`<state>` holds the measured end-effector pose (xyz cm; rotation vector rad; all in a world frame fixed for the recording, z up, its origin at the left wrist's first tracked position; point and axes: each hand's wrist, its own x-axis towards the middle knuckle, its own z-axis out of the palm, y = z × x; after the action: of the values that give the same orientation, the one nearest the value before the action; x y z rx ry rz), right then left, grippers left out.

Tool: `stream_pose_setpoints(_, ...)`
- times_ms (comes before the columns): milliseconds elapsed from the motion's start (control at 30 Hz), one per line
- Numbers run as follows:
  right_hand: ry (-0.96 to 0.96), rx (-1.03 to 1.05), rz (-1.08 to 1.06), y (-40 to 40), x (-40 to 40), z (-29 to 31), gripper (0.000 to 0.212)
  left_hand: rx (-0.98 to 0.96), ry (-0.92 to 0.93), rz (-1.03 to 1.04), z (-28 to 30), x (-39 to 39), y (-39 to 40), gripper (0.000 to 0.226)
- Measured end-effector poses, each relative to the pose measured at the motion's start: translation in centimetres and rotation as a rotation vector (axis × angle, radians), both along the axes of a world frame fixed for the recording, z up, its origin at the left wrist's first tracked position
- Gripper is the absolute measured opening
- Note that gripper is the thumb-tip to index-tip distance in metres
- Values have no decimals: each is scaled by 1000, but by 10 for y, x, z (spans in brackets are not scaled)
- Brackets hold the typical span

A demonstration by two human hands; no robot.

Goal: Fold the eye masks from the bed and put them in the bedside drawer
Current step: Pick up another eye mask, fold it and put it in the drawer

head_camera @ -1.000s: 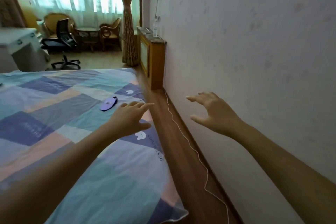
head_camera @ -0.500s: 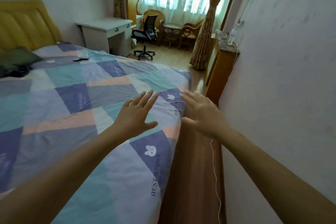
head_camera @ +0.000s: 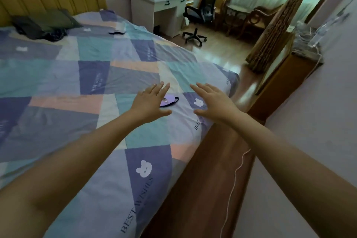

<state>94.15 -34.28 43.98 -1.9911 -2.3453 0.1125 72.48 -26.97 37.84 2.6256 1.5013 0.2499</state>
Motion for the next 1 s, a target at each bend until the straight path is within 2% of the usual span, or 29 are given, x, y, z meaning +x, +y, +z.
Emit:
stream_pose_setpoints(267, -69, -112, 221, 146, 95, -57, 81, -91, 82, 200, -56, 77, 76, 89)
stream_pose_setpoints(500, -56, -226, 374, 273, 119, -114, 84, -273, 82, 395, -114, 113, 144, 87)
stream_pose_setpoints(667, -35, -349, 434, 359, 113, -184, 79, -423, -29, 557, -179, 108, 207, 84)
stream_pose_setpoints(800, 62, -450, 384, 421, 114, -247, 78, -505, -128, 692, -236, 110, 260, 82)
stream_pose_setpoints(1000, 48, -521, 396, 494, 119, -340, 77, -527, -164, 726, -314, 121, 336, 79)
